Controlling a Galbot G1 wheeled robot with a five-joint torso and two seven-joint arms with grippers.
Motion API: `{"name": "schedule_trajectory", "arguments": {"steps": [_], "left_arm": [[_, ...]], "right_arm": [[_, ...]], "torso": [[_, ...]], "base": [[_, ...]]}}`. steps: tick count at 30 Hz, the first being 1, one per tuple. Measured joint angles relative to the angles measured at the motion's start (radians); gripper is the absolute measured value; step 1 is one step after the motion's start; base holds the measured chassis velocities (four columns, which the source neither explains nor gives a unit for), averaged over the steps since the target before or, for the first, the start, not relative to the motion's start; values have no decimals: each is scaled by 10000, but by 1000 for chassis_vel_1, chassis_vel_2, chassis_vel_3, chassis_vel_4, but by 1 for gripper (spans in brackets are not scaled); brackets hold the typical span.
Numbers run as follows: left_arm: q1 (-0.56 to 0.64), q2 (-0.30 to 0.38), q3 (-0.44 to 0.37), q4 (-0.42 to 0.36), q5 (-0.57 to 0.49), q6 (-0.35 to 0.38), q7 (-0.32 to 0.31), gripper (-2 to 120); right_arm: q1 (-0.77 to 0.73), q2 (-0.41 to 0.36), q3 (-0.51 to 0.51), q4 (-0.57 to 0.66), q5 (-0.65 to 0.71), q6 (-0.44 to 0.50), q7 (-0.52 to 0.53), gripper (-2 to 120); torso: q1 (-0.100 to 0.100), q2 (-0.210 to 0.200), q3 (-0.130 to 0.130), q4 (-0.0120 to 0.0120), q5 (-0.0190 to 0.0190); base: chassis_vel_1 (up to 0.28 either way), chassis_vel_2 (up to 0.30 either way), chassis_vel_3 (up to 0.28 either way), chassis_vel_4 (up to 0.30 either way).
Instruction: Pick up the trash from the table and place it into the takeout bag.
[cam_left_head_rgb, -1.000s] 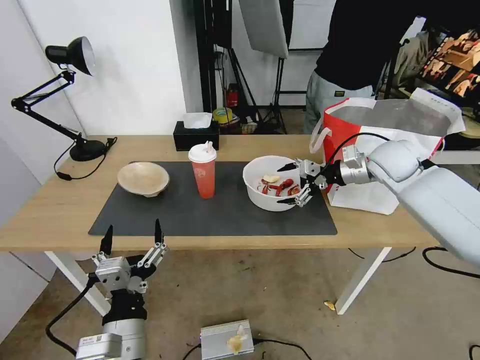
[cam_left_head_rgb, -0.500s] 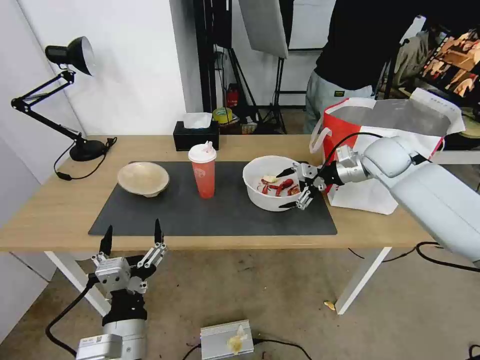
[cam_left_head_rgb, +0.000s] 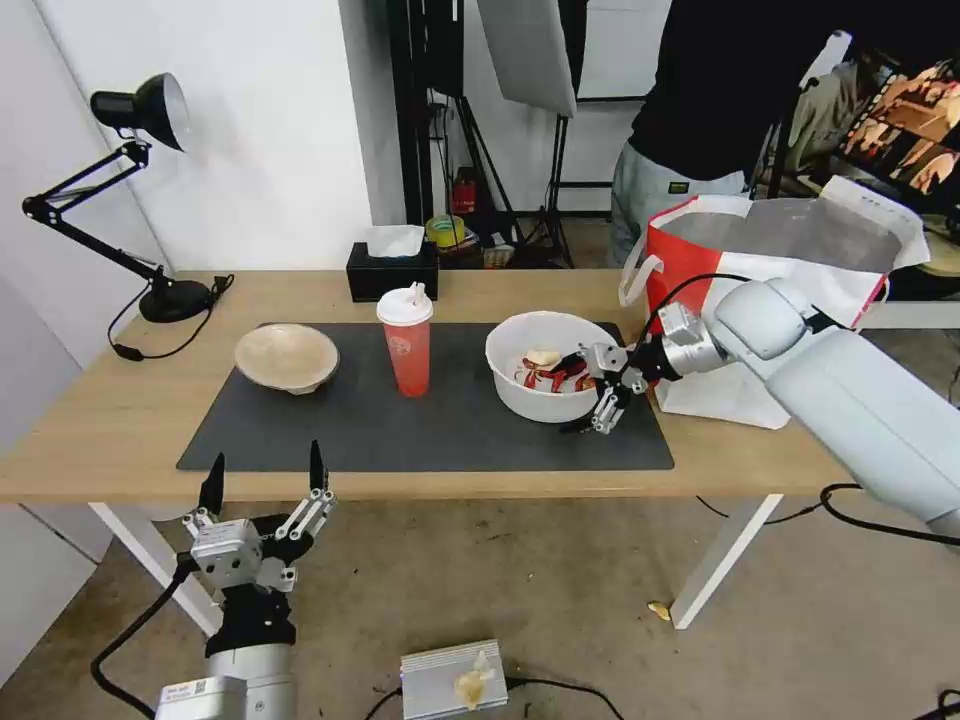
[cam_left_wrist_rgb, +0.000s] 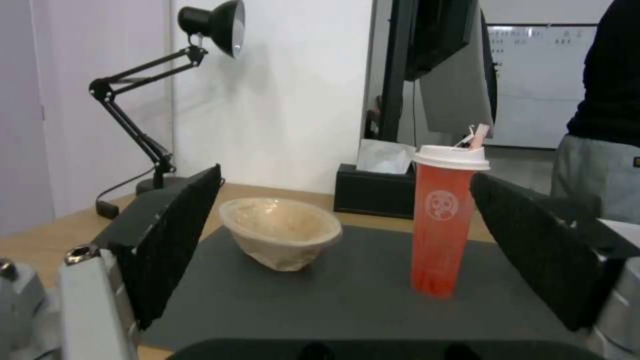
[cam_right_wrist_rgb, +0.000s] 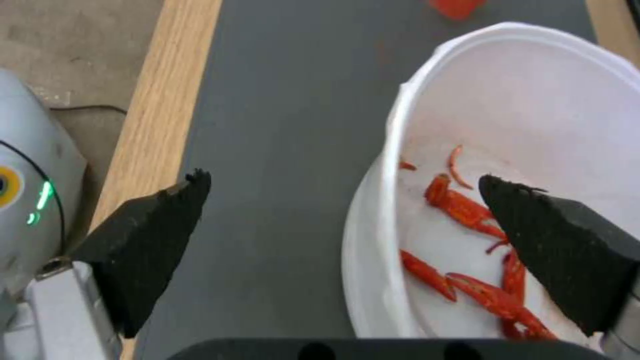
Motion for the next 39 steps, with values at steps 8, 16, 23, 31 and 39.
{"name": "schedule_trajectory", "arguments": {"steps": [8, 16, 23, 31, 39], "left_arm": [[49, -74, 10, -23, 55, 0, 1, 100], [90, -101, 25, -46, 63, -16, 0, 100], [54, -89, 46, -41, 64, -19, 1, 100], [43, -28, 84, -30, 66, -20, 0, 100], [111, 46, 39, -142, 40, -2, 25, 100]], "right_arm": [[-119, 138, 23, -87, -155, 7, 16, 84], [-108, 235, 16, -281, -187, 7, 53, 57], [-170, 241, 18, -291, -188, 7, 137, 36], [-202, 184, 23, -278, -169, 7, 232, 3], [-185, 176, 38, -270, -105, -5, 253, 0]], "torso": [[0, 0, 0, 0, 0], [0, 0, 0, 0, 0], [0, -1, 0, 0, 0], [0, -1, 0, 0, 0], [0, -1, 0, 0, 1]], "base": [[0, 0, 0, 0], [0, 0, 0, 0], [0, 0, 0, 0], [0, 0, 0, 0], [0, 0, 0, 0]]}}
